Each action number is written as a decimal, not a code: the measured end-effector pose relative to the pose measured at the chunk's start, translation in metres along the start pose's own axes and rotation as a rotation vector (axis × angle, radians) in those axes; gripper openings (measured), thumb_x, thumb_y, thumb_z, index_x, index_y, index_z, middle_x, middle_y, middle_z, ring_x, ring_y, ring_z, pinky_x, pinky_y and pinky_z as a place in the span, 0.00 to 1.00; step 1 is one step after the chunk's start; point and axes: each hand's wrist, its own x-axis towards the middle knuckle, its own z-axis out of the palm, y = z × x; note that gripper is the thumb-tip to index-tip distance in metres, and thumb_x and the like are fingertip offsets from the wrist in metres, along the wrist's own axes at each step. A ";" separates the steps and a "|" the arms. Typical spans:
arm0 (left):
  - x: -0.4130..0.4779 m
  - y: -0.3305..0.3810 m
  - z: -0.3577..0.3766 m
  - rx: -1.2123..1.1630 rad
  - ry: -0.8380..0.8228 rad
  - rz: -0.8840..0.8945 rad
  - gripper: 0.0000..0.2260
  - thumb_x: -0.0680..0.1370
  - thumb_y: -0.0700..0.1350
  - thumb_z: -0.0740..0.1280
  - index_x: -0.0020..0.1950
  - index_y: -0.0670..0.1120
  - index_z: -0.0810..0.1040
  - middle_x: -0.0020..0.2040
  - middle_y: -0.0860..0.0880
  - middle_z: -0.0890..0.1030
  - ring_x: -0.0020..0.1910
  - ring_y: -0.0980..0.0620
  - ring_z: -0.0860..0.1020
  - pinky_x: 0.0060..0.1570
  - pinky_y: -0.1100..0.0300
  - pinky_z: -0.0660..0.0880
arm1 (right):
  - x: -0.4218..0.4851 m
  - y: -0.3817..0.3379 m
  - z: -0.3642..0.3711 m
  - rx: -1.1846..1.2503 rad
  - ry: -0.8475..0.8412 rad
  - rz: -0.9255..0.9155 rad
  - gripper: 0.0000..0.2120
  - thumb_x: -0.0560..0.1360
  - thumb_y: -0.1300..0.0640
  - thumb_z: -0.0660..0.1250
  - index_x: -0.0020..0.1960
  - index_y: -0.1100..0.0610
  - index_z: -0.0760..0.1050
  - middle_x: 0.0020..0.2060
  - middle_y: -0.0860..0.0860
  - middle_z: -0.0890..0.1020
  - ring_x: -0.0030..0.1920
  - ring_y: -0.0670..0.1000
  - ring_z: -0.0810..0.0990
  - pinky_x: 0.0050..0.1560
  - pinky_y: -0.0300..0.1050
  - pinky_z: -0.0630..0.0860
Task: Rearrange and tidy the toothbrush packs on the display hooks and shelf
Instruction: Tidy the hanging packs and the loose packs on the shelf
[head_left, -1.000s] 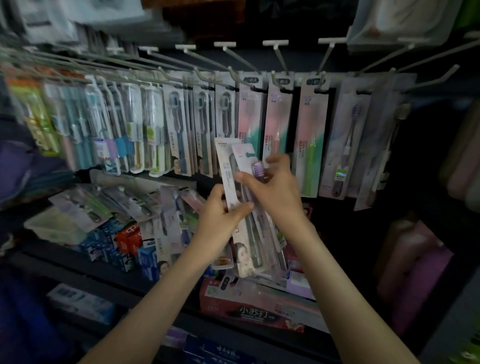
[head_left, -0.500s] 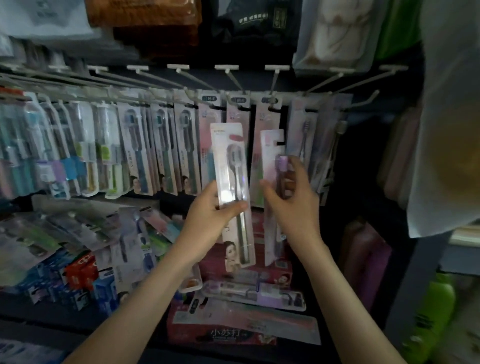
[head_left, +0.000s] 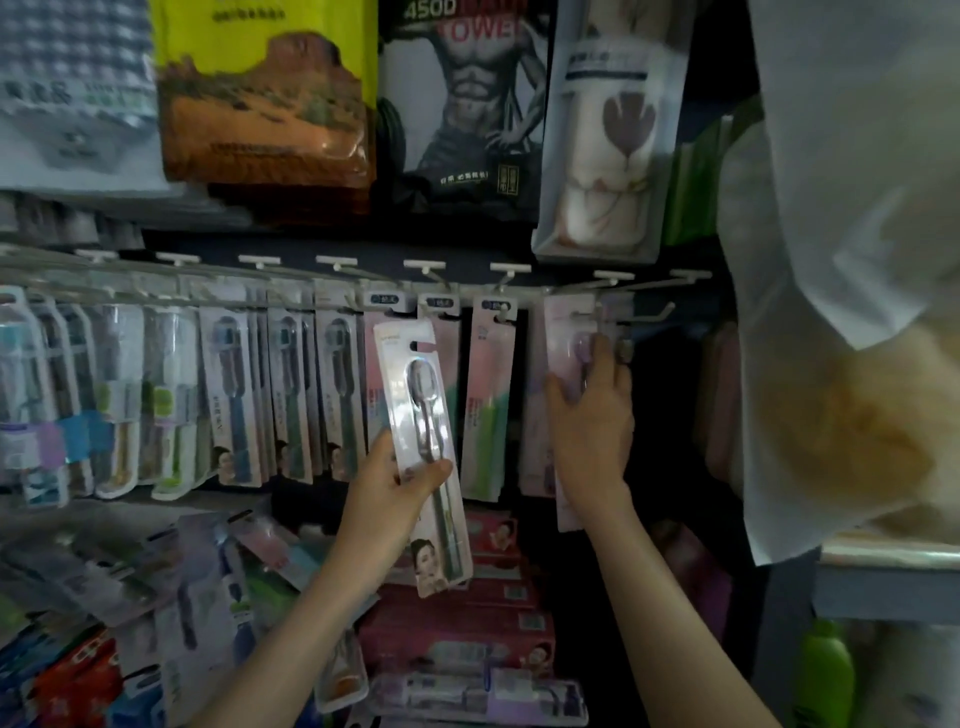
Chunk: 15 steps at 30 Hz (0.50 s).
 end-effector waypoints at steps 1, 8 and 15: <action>-0.002 0.001 0.000 -0.004 -0.011 0.000 0.12 0.76 0.43 0.69 0.56 0.55 0.74 0.52 0.53 0.80 0.47 0.64 0.78 0.47 0.66 0.73 | 0.004 0.000 0.001 -0.023 -0.015 0.034 0.28 0.76 0.53 0.65 0.73 0.53 0.59 0.69 0.57 0.65 0.65 0.60 0.70 0.60 0.53 0.73; -0.008 0.004 -0.002 -0.004 -0.059 0.035 0.15 0.76 0.39 0.67 0.47 0.59 0.69 0.39 0.61 0.78 0.37 0.76 0.74 0.36 0.80 0.68 | 0.007 -0.011 0.003 -0.145 -0.104 0.063 0.28 0.77 0.52 0.65 0.72 0.57 0.57 0.72 0.58 0.60 0.70 0.59 0.62 0.61 0.52 0.70; -0.009 -0.005 -0.021 0.063 -0.057 0.011 0.12 0.75 0.40 0.70 0.54 0.54 0.77 0.45 0.54 0.83 0.46 0.58 0.80 0.46 0.67 0.75 | -0.061 -0.039 0.006 0.200 -0.270 -0.099 0.29 0.77 0.47 0.64 0.73 0.53 0.57 0.65 0.52 0.68 0.63 0.50 0.70 0.57 0.40 0.68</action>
